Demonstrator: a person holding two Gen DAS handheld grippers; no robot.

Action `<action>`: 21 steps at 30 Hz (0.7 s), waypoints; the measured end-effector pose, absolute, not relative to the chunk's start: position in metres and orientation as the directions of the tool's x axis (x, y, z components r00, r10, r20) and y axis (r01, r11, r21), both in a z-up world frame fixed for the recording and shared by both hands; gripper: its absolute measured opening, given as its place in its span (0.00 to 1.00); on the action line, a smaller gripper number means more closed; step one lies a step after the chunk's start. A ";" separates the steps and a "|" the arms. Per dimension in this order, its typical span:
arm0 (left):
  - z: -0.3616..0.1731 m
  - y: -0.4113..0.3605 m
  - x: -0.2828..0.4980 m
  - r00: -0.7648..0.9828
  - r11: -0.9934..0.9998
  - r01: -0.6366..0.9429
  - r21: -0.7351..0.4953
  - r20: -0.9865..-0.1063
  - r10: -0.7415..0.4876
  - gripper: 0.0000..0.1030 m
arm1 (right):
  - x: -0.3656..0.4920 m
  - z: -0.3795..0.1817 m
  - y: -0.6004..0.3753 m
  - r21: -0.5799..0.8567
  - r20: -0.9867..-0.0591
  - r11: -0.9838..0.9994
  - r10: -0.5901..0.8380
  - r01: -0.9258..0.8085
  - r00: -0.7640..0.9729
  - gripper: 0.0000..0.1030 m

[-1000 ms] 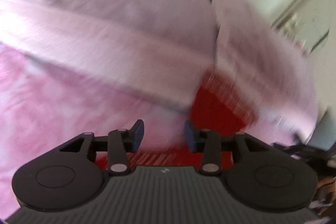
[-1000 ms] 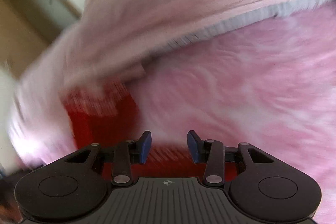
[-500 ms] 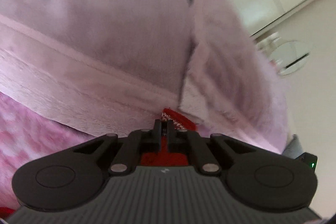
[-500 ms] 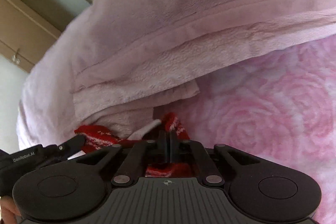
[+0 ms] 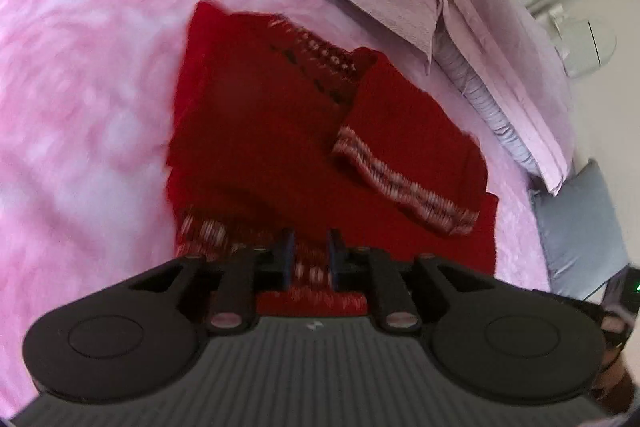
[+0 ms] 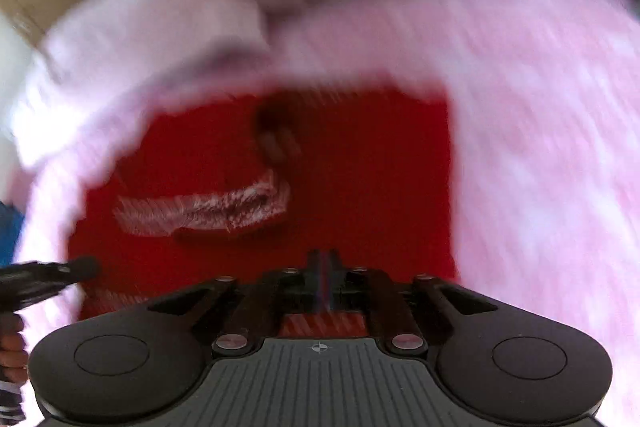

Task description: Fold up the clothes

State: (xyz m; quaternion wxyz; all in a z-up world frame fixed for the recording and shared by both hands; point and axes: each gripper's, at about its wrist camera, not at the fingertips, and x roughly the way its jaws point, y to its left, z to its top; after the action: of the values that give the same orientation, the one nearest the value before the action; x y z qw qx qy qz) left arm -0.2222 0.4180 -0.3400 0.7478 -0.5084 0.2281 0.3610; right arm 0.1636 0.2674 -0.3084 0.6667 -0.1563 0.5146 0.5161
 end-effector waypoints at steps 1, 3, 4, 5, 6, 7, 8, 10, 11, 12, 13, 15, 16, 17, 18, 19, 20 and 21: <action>-0.335 0.416 -0.223 0.639 0.236 -0.769 -0.595 -0.698 0.324 0.25 | 0.166 -0.308 0.261 0.344 -0.840 0.435 0.538 -0.832 -0.066 0.39; -0.325 0.424 -0.216 0.651 0.261 -0.758 -0.598 -0.671 0.355 0.38 | 0.174 -0.300 0.258 0.404 -0.805 0.468 0.589 -0.786 -0.063 0.56; -0.322 0.432 -0.210 0.662 0.271 -0.748 -0.606 -0.656 0.363 0.42 | 0.178 -0.294 0.260 0.432 -0.784 0.470 0.618 -0.770 -0.062 0.56; -0.321 0.441 -0.201 0.673 0.283 -0.739 -0.611 -0.643 0.366 0.50 | 0.183 -0.288 0.264 0.459 -0.760 0.464 0.647 -0.758 -0.064 0.56; -0.323 0.452 -0.188 0.673 0.294 -0.739 -0.606 -0.641 0.369 0.54 | 0.187 -0.285 0.273 0.493 -0.730 0.443 0.680 -0.749 -0.078 0.56; -0.327 0.465 -0.174 0.668 0.303 -0.744 -0.596 -0.644 0.373 0.55 | 0.191 -0.287 0.285 0.521 -0.705 0.423 0.703 -0.741 -0.095 0.56; -0.332 0.476 -0.162 0.657 0.305 -0.753 -0.583 -0.657 0.369 0.55 | 0.192 -0.292 0.297 0.536 -0.693 0.408 0.713 -0.739 -0.108 0.56; -0.344 0.490 -0.143 0.643 0.306 -0.766 -0.566 -0.683 0.346 0.42 | 0.193 -0.305 0.320 0.553 -0.679 0.383 0.722 -0.740 -0.134 0.56; -0.347 0.493 -0.138 0.644 0.322 -0.765 -0.558 -0.689 0.334 0.12 | 0.193 -0.314 0.330 0.562 -0.679 0.377 0.719 -0.736 -0.151 0.56; -0.347 0.494 -0.134 0.639 0.343 -0.767 -0.542 -0.698 0.324 0.03 | 0.194 -0.321 0.337 0.574 -0.675 0.370 0.718 -0.730 -0.167 0.56; -0.339 0.492 -0.134 0.647 0.368 -0.759 -0.537 -0.687 0.330 0.03 | 0.195 -0.326 0.340 0.589 -0.670 0.363 0.720 -0.722 -0.184 0.39; -0.321 0.482 -0.148 0.708 0.385 -0.706 -0.595 -0.618 0.342 0.03 | 0.197 -0.330 0.342 0.625 -0.647 0.351 0.733 -0.697 -0.211 0.03; -0.312 0.477 -0.157 0.736 0.378 -0.677 -0.632 -0.584 0.341 0.03 | 0.202 -0.324 0.334 0.668 -0.616 0.345 0.754 -0.660 -0.228 0.03; -0.306 0.474 -0.167 0.753 0.359 -0.657 -0.662 -0.561 0.344 0.03 | 0.209 -0.319 0.325 0.721 -0.578 0.343 0.777 -0.602 -0.250 0.03; -0.306 0.470 -0.175 0.759 0.326 -0.649 -0.688 -0.555 0.340 0.03 | 0.216 -0.315 0.316 0.762 -0.554 0.356 0.790 -0.541 -0.260 0.03; -0.309 0.467 -0.183 0.762 0.287 -0.642 -0.711 -0.555 0.333 0.03 | 0.221 -0.317 0.308 0.790 -0.550 0.385 0.789 -0.478 -0.275 0.03; -0.313 0.464 -0.189 0.761 0.257 -0.643 -0.721 -0.563 0.324 0.03 | 0.225 -0.322 0.303 0.811 -0.551 0.417 0.779 -0.410 -0.298 0.03; -0.319 0.460 -0.190 0.748 0.241 -0.658 -0.713 -0.584 0.314 0.03 | 0.230 -0.328 0.297 0.826 -0.551 0.449 0.770 -0.340 -0.321 0.03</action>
State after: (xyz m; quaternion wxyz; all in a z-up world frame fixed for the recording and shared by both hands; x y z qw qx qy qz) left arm -0.1903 0.4596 -0.3190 0.7709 -0.5290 0.1626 0.3154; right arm 0.2299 0.2974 -0.3283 0.5580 0.1674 0.6427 0.4976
